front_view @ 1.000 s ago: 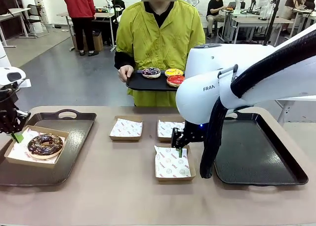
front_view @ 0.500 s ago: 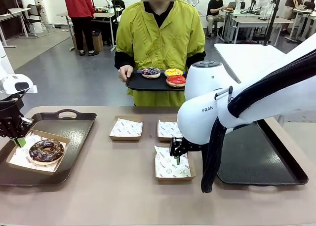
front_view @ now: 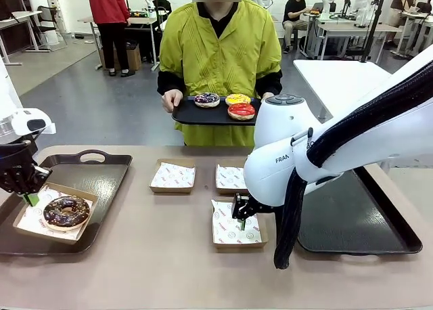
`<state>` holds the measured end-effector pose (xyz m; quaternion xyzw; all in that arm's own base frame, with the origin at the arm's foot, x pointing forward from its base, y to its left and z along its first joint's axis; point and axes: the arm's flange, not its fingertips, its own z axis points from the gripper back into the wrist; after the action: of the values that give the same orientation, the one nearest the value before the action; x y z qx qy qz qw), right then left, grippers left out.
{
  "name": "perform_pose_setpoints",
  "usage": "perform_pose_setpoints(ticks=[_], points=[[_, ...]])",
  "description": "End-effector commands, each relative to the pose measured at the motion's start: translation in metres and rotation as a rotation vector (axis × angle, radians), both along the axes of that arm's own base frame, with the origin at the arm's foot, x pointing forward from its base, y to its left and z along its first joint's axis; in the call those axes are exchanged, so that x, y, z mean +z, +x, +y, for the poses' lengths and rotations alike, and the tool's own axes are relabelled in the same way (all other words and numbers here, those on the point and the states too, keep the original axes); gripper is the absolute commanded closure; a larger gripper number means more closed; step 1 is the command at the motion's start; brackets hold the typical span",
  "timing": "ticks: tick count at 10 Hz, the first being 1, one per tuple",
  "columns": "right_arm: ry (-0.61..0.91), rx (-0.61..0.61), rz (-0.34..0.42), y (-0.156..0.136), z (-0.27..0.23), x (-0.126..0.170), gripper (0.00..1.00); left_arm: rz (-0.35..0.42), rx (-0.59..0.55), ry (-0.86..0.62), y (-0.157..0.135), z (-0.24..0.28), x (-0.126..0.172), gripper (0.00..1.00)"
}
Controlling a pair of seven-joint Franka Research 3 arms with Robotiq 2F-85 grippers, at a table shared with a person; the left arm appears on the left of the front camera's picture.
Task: Individually package the donuts and arrange them on the tray.
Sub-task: Place the picked Paper togo box on the Handle tray while simultaneously picking up another Paper togo box from the table with the other hand.
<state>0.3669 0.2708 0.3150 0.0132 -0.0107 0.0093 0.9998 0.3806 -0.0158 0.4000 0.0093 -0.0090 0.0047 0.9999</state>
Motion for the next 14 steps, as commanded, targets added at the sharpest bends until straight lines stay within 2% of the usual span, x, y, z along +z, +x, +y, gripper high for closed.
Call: perform_pose_setpoints(ticks=[1,8,9,10,11,12,13,14], points=[[-0.002,-0.019,-0.024,0.0008,0.0028,-0.0069,0.0,-0.01,0.036,0.039,-0.0007,-0.0044,-0.0141,0.99],[0.014,-0.02,-0.014,0.0034,-0.0012,-0.0094,0.0,0.011,0.057,0.019,0.0074,-0.0074,-0.0224,0.99],[0.016,-0.015,-0.023,0.003,-0.002,-0.0095,0.11,0.013,0.051,0.016,0.0072,-0.0073,-0.0229,0.99],[0.016,-0.013,-0.026,0.0027,-0.0025,-0.0095,0.58,0.019,0.05,0.012,0.0072,-0.0073,-0.0233,0.42],[0.016,-0.012,-0.026,0.003,-0.0022,-0.01,0.69,0.024,0.048,0.01,0.0071,-0.0075,-0.0237,0.42],[0.013,-0.013,-0.024,0.0034,-0.0019,-0.0103,1.0,0.028,0.05,0.007,0.0072,-0.0076,-0.0237,0.0],[0.007,-0.019,-0.02,0.0036,-0.0019,-0.0103,1.0,0.03,0.049,0.005,0.0068,-0.0075,-0.0236,0.39],[0.005,-0.024,-0.016,0.0037,-0.0019,-0.0103,1.0,0.033,0.05,0.002,0.0067,-0.0073,-0.0234,0.0]])
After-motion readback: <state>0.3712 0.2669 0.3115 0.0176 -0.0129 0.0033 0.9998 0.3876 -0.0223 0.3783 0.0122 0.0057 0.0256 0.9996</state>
